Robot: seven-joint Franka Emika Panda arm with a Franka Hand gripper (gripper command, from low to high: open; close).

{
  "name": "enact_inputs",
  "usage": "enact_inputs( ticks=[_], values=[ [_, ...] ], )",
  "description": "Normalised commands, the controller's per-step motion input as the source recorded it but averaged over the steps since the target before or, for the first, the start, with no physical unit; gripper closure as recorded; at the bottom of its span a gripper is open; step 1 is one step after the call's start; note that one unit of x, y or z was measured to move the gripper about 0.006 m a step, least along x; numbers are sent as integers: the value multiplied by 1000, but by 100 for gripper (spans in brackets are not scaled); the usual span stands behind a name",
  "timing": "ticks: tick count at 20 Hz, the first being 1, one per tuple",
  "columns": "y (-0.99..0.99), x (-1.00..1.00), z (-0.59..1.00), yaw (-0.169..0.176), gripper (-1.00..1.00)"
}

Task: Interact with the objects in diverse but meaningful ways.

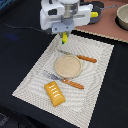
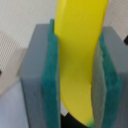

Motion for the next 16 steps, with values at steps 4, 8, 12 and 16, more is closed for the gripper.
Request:
enact_inputs(
  ticks=[4, 8, 12, 16],
  values=[
    [268, 312, -391, 0, 100],
    [219, 354, -376, -5, 100],
    [128, 439, -324, -11, 100],
    [141, 419, -320, -8, 100]
  ],
)
